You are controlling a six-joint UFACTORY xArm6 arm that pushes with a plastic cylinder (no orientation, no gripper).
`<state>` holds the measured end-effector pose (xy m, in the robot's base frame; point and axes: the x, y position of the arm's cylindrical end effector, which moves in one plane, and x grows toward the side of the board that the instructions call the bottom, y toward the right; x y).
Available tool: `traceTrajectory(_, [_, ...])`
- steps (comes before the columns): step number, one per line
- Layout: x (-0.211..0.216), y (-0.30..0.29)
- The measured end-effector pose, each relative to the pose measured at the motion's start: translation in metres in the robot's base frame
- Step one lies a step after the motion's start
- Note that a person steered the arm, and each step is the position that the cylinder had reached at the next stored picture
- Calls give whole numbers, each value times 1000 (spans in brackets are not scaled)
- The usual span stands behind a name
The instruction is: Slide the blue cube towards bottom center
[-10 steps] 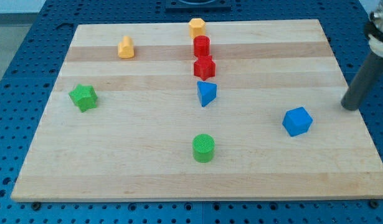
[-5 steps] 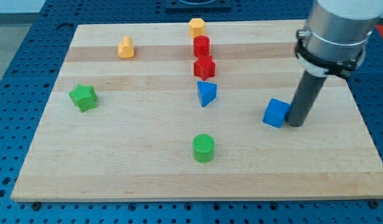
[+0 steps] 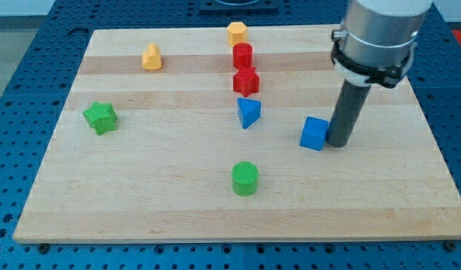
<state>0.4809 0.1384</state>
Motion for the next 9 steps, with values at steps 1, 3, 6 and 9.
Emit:
traceTrajectory(1, [-2, -10])
traceTrajectory(3, [-58, -7])
traceTrajectory(6, [-19, -21])
traceTrajectory(9, [-50, -44])
